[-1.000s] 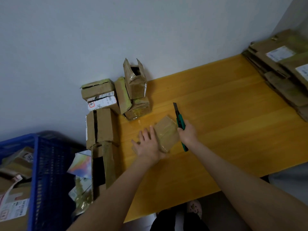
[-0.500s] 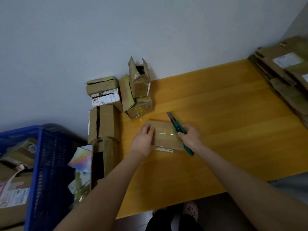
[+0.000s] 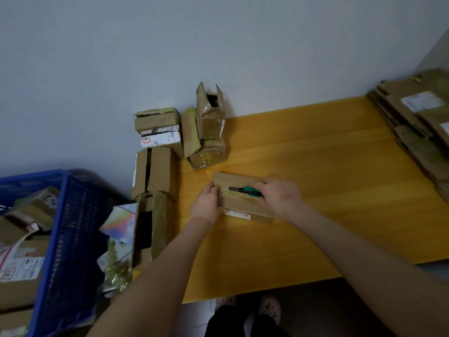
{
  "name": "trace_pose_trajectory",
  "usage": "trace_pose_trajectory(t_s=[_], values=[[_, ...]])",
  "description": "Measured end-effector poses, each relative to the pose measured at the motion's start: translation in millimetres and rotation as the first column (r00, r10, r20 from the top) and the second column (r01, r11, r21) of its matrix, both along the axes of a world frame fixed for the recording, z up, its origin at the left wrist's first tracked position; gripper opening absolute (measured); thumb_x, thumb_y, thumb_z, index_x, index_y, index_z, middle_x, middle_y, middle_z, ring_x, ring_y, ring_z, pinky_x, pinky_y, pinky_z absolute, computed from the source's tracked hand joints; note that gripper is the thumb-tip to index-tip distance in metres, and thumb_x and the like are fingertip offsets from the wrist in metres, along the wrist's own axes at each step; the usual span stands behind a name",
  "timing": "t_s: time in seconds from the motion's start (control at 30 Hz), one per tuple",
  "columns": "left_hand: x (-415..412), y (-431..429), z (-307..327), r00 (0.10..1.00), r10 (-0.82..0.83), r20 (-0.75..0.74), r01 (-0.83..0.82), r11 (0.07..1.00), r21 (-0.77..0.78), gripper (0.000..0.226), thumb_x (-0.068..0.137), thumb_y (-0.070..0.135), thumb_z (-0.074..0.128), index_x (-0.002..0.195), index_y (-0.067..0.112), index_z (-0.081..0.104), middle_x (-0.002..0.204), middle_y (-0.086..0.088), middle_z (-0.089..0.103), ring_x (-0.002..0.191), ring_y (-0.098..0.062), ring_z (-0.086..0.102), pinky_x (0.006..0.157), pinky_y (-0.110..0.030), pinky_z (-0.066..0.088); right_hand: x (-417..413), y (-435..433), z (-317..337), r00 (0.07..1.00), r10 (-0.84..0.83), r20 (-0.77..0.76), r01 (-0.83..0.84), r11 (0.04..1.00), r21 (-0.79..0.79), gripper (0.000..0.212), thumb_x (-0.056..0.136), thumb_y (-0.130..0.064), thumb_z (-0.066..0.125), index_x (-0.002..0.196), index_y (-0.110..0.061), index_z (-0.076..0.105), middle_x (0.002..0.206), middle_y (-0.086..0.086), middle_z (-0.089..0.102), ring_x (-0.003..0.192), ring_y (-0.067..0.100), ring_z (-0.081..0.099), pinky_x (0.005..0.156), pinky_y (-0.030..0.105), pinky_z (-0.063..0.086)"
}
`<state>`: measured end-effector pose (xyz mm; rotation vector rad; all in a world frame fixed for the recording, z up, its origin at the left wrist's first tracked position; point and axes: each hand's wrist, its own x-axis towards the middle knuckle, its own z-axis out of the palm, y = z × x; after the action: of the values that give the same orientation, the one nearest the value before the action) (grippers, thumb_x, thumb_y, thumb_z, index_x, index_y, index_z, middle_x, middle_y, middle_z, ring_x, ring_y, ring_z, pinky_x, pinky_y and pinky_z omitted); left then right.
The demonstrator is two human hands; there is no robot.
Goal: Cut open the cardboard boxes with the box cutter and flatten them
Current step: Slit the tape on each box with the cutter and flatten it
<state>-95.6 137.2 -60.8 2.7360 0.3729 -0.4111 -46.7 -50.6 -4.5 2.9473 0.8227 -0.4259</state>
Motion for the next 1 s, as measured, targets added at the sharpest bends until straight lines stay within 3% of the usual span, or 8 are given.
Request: trace_pose_trajectory(t_s=[0.13,0.27,0.43,0.67,1.0], values=[[1,-3,1,1.0,0.003,-0.012,-0.003,1.0,0.025,0.078,0.085,0.023,0.072,0.151,0.019,0.03,0.161,0.0,0.018,0.144,-0.02,0.026,0.113,-0.033,0.031,1,7,-4,1.0,0.013,0.003,-0.013,1.0,-0.015,0.039,0.101,-0.02,0.04,0.137,-0.033,0.046,0.125,0.003,0.053,0.089,0.023,0.061,0.063,0.032,0.047],[1,-2,0,1.0,-0.005,-0.024,0.006,0.999,0.038,0.077,0.086,0.023,0.072,0.15,0.019,0.03,0.161,0.0,0.019,0.144,-0.021,0.028,0.113,-0.035,0.033,-2,10,-4,0.999,0.033,0.037,-0.032,0.999,-0.011,0.037,0.099,-0.014,0.043,0.135,-0.025,0.046,0.124,0.003,0.054,0.092,0.025,0.061,0.061,0.031,0.037],[3,-3,1,0.999,-0.003,-0.039,0.005,0.999,0.037,0.076,0.085,0.024,0.072,0.15,0.02,0.031,0.161,0.001,0.02,0.142,-0.022,0.03,0.111,-0.037,0.037,-2,6,0,0.998,0.037,0.056,-0.038,0.999,0.018,0.025,0.099,-0.018,0.045,0.124,-0.021,0.048,0.117,0.004,0.058,0.099,0.024,0.057,0.065,0.032,0.038],[3,-4,2,0.999,0.01,-0.032,-0.009,1.0,0.027,0.076,0.085,0.023,0.072,0.149,0.021,0.033,0.16,0.001,0.021,0.141,-0.022,0.032,0.111,-0.036,0.036,-2,0,7,0.999,0.041,0.011,-0.042,0.999,0.031,0.03,0.099,-0.035,0.044,0.128,-0.03,0.047,0.119,0.003,0.056,0.091,0.025,0.06,0.06,0.029,0.035],[2,-2,5,0.999,0.014,-0.034,-0.014,1.0,0.0,0.074,0.085,0.022,0.072,0.149,0.021,0.034,0.16,0.002,0.021,0.141,-0.022,0.032,0.11,-0.036,0.038,-1,0,12,0.997,0.065,0.047,-0.066,0.998,0.023,0.036,0.097,-0.033,0.045,0.133,-0.032,0.046,0.116,-0.003,0.06,0.095,0.021,0.06,0.061,0.029,0.037]])
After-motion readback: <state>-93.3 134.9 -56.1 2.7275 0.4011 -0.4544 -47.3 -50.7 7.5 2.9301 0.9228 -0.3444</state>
